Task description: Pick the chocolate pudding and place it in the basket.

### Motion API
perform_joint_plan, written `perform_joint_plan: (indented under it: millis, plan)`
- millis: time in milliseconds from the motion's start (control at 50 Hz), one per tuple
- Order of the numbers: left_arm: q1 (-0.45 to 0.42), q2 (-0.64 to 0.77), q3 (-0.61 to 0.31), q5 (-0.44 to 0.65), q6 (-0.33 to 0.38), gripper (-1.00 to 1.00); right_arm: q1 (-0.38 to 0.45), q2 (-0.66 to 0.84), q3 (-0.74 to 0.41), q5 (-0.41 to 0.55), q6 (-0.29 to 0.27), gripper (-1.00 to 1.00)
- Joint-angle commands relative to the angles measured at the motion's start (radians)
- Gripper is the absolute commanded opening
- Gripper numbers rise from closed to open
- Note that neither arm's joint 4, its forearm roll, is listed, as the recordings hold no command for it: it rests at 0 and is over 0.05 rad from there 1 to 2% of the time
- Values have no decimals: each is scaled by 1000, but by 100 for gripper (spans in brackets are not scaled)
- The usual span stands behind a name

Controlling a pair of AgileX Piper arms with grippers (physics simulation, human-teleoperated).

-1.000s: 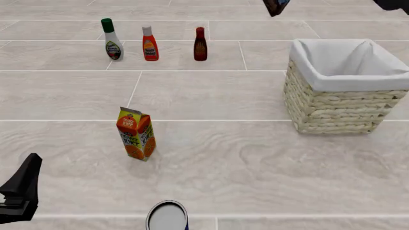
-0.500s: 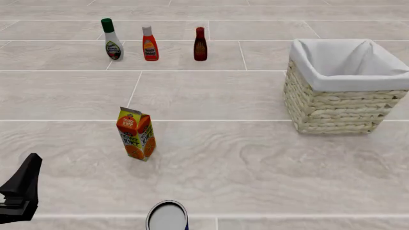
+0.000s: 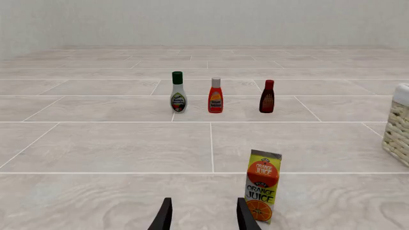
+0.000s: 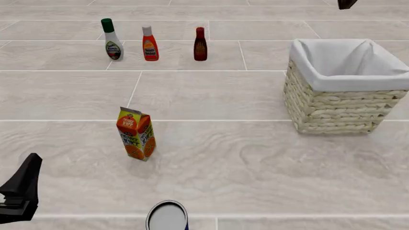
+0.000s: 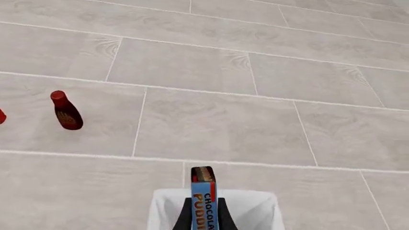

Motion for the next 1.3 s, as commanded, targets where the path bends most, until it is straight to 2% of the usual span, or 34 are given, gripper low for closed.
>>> perform_joint_plan:
  millis: [20, 320, 920, 1300]
  plan:
    - [0, 0, 0, 0, 0, 100, -51, 20, 7, -8, 16, -100]
    - [0, 0, 0, 0, 0, 100, -75, 66, 23, -31, 32, -100]
    - [0, 0, 0, 0, 0, 100, -78, 39, 213, -118, 21, -100]
    - [0, 0, 0, 0, 0, 100, -78, 52, 272, -156, 27, -100]
